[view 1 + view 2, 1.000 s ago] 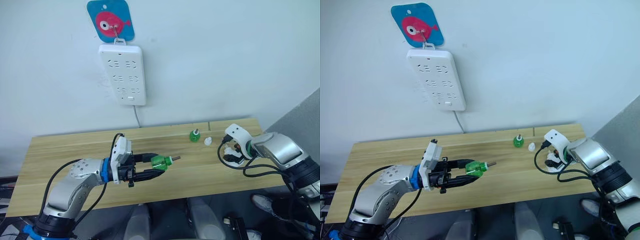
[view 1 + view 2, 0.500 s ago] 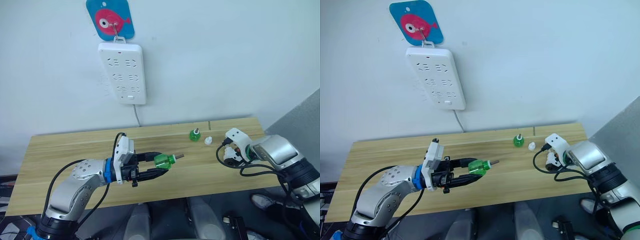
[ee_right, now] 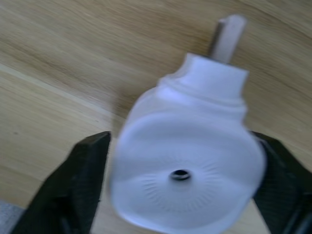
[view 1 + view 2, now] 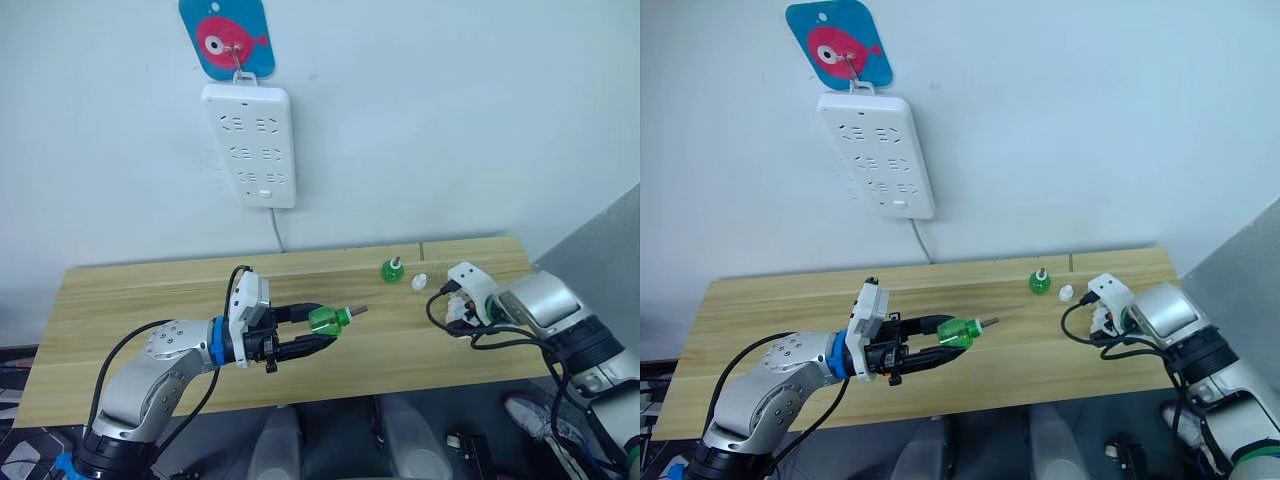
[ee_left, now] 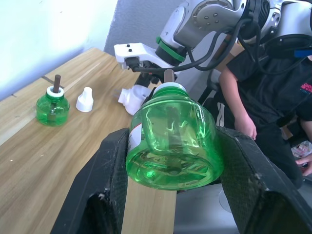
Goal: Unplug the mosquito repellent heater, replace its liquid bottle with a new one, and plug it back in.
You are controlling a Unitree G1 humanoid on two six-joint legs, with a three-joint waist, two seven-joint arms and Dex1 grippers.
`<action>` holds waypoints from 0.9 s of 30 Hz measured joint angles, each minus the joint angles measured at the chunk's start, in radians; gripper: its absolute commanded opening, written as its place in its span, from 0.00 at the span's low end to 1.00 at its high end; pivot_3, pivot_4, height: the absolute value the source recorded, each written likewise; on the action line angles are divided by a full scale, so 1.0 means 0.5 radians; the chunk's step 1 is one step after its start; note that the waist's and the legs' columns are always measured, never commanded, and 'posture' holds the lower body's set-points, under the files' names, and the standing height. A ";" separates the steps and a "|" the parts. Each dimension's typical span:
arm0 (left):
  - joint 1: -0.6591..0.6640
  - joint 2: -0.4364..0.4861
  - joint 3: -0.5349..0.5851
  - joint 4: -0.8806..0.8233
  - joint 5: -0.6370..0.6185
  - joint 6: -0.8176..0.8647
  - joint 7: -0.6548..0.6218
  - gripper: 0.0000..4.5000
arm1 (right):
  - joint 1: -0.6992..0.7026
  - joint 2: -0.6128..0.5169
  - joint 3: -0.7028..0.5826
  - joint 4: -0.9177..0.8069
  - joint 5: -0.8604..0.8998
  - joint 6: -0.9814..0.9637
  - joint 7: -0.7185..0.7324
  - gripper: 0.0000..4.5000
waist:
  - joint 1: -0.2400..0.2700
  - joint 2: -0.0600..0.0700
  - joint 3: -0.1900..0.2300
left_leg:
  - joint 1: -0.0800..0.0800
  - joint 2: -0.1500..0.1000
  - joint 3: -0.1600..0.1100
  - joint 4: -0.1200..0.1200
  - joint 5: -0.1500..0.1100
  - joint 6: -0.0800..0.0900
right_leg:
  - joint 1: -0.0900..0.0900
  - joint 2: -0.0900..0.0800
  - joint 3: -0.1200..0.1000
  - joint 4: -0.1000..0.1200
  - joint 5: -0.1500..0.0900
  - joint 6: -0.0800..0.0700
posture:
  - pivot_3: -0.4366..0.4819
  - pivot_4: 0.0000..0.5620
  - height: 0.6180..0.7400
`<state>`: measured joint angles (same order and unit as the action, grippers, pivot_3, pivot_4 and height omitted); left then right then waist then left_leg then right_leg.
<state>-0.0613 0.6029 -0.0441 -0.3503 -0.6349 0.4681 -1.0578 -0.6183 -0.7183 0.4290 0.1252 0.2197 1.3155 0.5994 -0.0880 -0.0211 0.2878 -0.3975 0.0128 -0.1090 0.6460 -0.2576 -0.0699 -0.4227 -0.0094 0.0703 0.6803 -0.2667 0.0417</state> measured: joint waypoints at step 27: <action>-0.714 0.163 -0.019 0.315 -0.177 0.263 -0.489 0.50 | 0.404 -0.301 -1.442 -1.092 1.275 -0.078 0.829 0.70 | -0.043 -0.002 -0.010 | -0.003 0.000 -0.001 0.005 0.001 -0.001 | 0.002 -0.001 -0.007 0.000 0.002 0.002 | 0.23 0.30 0.83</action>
<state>-0.4185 0.6843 -0.0538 -0.1930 -0.7233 0.5995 -1.3021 -0.4161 -0.8689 -0.2922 -0.4210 0.8570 1.2763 1.0141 -0.1098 -0.0221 0.2826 -0.3990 0.0127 -0.1097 0.6488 -0.2572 -0.0705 -0.4218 -0.0100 0.0667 0.6805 -0.2657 0.0428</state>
